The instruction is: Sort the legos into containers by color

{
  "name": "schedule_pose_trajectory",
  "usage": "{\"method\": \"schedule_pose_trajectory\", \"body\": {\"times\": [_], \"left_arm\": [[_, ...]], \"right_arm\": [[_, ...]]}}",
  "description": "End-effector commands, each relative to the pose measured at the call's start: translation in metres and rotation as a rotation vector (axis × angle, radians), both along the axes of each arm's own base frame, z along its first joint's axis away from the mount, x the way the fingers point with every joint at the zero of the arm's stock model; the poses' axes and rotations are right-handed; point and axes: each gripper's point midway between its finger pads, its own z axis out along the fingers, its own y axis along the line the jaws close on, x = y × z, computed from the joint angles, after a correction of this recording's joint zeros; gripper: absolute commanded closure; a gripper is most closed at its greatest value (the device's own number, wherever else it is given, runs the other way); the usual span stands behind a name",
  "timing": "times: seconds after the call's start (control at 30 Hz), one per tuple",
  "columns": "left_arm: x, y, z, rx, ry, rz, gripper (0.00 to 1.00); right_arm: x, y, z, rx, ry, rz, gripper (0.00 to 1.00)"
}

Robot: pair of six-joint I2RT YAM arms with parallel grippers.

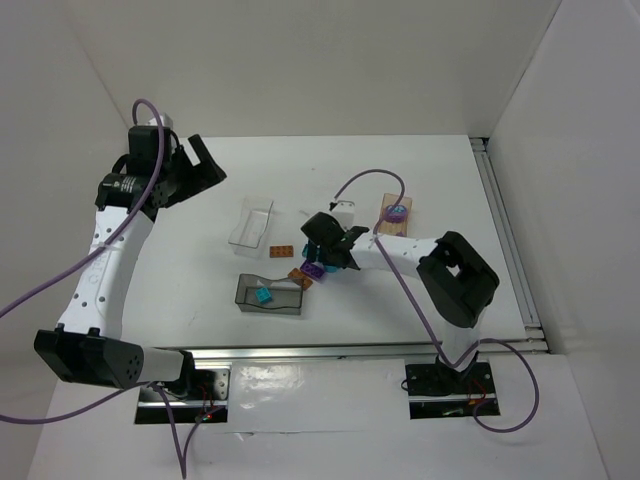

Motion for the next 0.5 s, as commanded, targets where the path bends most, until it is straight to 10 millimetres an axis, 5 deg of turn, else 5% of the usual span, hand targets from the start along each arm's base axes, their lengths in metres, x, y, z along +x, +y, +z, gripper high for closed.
{"method": "schedule_pose_trajectory", "body": {"times": [0.0, 0.37, 0.47], "left_arm": [[0.004, 0.000, -0.001, 0.007, -0.014, -0.016, 0.00], [0.002, -0.005, -0.004, 0.002, -0.005, -0.033, 0.00], [0.004, -0.006, -0.007, -0.003, 0.005, -0.040, 0.00]], "right_arm": [[-0.001, -0.015, 0.001, -0.004, -0.015, -0.052, 0.11], [-0.006, -0.023, 0.000, 0.053, -0.012, -0.067, 0.21], [-0.003, -0.024, 0.001, 0.047, -0.026, -0.064, 0.31]]}}
